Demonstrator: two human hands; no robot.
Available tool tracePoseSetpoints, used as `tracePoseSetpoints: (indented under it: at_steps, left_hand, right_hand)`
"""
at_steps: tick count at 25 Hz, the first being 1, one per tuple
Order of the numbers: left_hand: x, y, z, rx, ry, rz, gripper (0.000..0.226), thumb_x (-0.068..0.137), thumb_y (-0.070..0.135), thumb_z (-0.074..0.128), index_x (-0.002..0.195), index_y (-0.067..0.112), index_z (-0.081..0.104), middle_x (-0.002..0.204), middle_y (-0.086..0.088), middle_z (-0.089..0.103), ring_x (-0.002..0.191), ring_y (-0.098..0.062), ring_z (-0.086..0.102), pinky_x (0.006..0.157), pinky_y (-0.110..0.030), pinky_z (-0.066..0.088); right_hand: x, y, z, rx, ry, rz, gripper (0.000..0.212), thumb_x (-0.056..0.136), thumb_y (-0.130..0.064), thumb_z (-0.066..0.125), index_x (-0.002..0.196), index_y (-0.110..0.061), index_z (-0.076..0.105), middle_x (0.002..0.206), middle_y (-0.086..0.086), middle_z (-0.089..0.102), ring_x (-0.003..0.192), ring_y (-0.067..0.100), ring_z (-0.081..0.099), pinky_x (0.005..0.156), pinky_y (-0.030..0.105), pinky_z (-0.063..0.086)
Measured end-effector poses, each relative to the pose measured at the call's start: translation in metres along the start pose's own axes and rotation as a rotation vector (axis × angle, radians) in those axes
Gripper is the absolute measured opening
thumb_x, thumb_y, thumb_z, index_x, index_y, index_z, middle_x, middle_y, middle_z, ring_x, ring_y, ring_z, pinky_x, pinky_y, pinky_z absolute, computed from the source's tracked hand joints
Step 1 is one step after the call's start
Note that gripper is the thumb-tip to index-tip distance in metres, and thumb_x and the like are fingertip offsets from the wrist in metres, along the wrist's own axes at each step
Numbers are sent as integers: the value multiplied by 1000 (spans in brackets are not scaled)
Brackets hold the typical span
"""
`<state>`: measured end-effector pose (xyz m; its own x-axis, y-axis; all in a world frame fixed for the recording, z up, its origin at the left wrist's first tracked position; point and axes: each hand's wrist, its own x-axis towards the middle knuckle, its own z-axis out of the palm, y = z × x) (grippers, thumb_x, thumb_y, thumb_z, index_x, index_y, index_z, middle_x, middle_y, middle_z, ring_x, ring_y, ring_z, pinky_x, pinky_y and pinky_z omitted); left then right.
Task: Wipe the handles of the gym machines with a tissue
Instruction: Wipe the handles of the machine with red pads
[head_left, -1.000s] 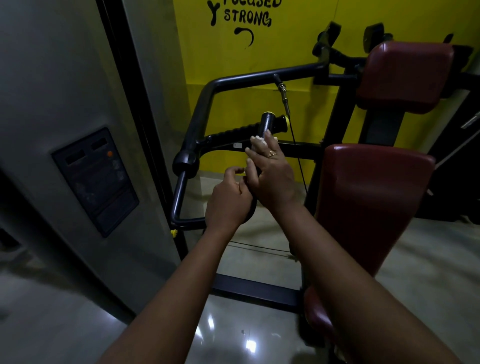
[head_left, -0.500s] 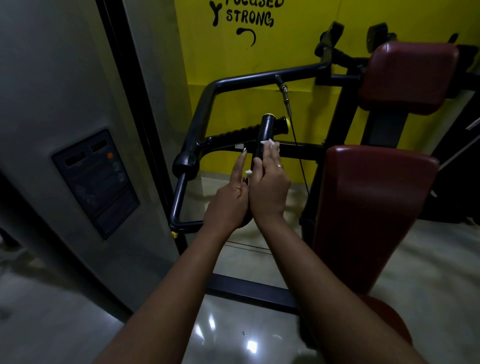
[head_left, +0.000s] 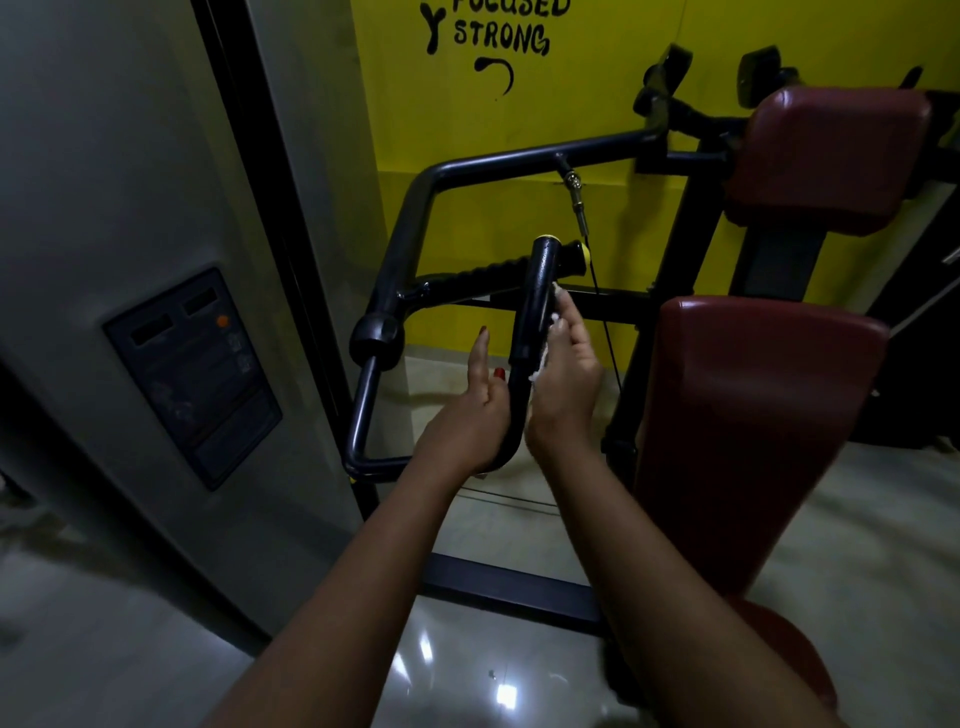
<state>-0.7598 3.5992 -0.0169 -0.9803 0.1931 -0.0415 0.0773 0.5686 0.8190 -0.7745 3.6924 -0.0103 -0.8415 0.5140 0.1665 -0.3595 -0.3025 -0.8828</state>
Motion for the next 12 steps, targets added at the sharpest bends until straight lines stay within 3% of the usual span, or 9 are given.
tracePoseSetpoints:
  at_steps: [4, 6, 8, 10, 12]
  left_hand:
    - [2, -1, -1, -26, -28, 5, 53, 100, 48, 16, 140, 61, -17, 102, -15, 68, 80, -38, 67, 79, -54, 55]
    - [4, -3, -2, -50, -66, -17, 53, 98, 50, 15, 137, 64, -18, 96, -14, 69, 80, -40, 67, 79, -55, 55]
    - [4, -3, -1, -64, -58, 1, 54, 98, 47, 17, 137, 63, -17, 86, -13, 68, 72, -39, 65, 72, -50, 57]
    - [1, 4, 4, 12, 95, 121, 55, 103, 33, 24, 151, 45, 0, 83, -11, 64, 66, -29, 59, 63, -37, 50]
    - [1, 11, 12, 135, 339, 272, 47, 102, 19, 33, 148, 26, 32, 105, -11, 62, 84, -22, 58, 69, -31, 44]
  right_hand:
    - [-38, 19, -15, -43, -50, -142, 47, 101, -6, 38, 145, -23, 38, 142, -8, 51, 129, 4, 48, 102, 30, 45]
    - [-33, 16, -17, -149, -20, -153, 52, 98, -3, 42, 144, -27, 36, 136, -9, 56, 124, 1, 52, 95, 27, 49]
    - [-12, 5, -16, -354, -8, -200, 54, 97, -2, 45, 146, -25, 35, 135, -8, 57, 119, -1, 54, 83, 11, 47]
    - [15, -10, -14, -531, -44, -316, 52, 96, -1, 43, 145, -19, 40, 136, -4, 57, 119, 1, 54, 78, 0, 41]
    - [24, -14, -14, -613, -86, -424, 50, 94, 0, 45, 140, -20, 49, 134, -3, 59, 117, 6, 57, 83, 8, 48]
